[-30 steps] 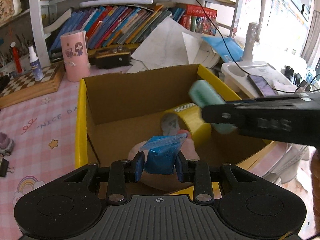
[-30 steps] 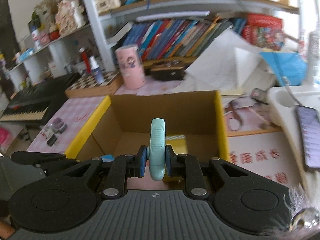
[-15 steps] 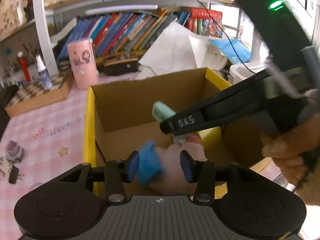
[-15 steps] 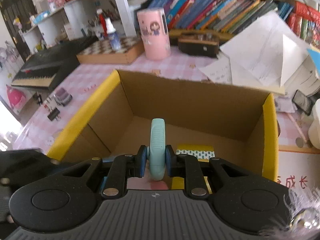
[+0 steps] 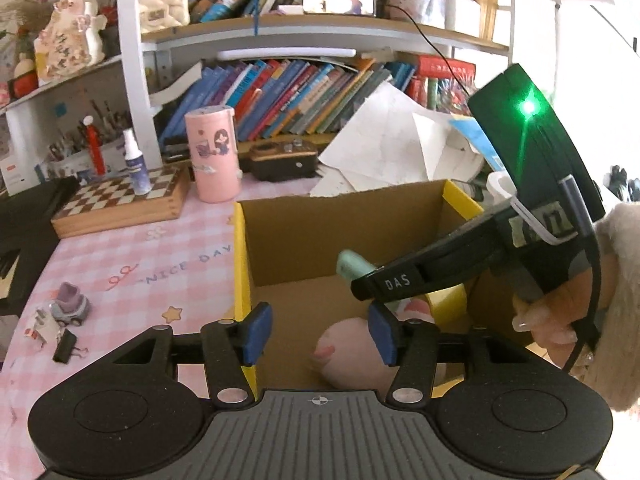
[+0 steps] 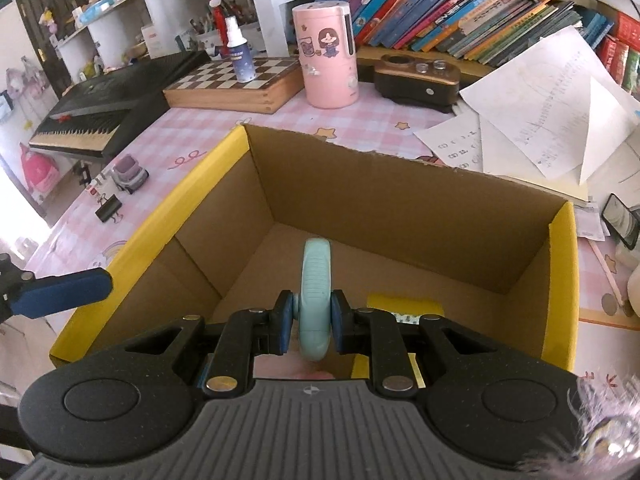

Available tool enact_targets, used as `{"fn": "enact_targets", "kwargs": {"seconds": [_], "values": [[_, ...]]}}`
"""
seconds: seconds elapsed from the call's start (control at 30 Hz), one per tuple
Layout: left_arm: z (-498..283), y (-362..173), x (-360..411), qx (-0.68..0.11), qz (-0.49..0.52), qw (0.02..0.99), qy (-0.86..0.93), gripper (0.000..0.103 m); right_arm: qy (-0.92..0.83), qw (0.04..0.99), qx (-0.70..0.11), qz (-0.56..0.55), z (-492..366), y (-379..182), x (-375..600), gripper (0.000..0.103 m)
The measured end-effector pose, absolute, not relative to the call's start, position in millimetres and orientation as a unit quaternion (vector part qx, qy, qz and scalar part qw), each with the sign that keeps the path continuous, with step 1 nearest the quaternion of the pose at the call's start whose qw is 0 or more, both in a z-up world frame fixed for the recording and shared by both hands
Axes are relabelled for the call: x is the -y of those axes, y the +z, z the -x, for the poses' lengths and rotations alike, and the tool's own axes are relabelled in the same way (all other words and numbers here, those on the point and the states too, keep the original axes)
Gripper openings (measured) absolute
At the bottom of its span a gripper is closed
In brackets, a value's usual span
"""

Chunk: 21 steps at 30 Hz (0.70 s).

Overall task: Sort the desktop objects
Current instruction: 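Lower both items into the yellow box and open both tools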

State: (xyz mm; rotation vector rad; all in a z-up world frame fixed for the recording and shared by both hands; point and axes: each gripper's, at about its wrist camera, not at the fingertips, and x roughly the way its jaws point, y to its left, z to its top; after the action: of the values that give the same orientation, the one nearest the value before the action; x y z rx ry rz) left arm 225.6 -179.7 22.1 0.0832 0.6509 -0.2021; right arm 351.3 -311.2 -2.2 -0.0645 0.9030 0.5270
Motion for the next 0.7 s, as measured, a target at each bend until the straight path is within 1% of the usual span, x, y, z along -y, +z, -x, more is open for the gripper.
{"fn": "enact_targets", "kwargs": {"seconds": [0.03,0.1,0.17,0.23,0.3,0.4,0.43,0.6,0.67,0.7], "values": [[-225,22,179,-0.318,-0.039,0.942,-0.098,0.055,0.250,0.868,-0.428,0.028,-350,-2,313,0.031],[-223,23,178,-0.316,-0.037,0.943,-0.097,0.059,0.248,0.871,-0.423,0.019,-348,-1,316,0.034],[-222,24,177,-0.313,-0.036,0.944,-0.096,0.059,0.244,0.874,-0.420,0.011,-344,1,320,0.034],[-220,25,176,-0.309,-0.034,0.946,-0.095,0.060,0.241,0.879,-0.412,0.007,-338,3,322,0.037],[-218,26,174,-0.306,-0.031,0.947,-0.093,0.061,0.235,0.884,-0.403,0.006,-330,5,324,0.038],[-215,28,171,-0.301,-0.025,0.949,-0.090,0.064,0.224,0.895,-0.386,-0.002,-317,12,327,0.038],[-214,29,170,-0.299,-0.023,0.950,-0.089,0.066,0.219,0.899,-0.380,-0.007,-313,14,329,0.041],[-204,32,163,-0.286,-0.011,0.954,-0.085,0.068,0.183,0.922,-0.342,-0.009,-290,30,337,0.050],[-199,33,160,-0.281,-0.005,0.956,-0.082,0.068,0.166,0.930,-0.327,-0.011,-280,35,340,0.055],[-197,34,158,-0.279,-0.002,0.957,-0.081,0.069,0.157,0.934,-0.320,-0.012,-276,38,341,0.060]]}}
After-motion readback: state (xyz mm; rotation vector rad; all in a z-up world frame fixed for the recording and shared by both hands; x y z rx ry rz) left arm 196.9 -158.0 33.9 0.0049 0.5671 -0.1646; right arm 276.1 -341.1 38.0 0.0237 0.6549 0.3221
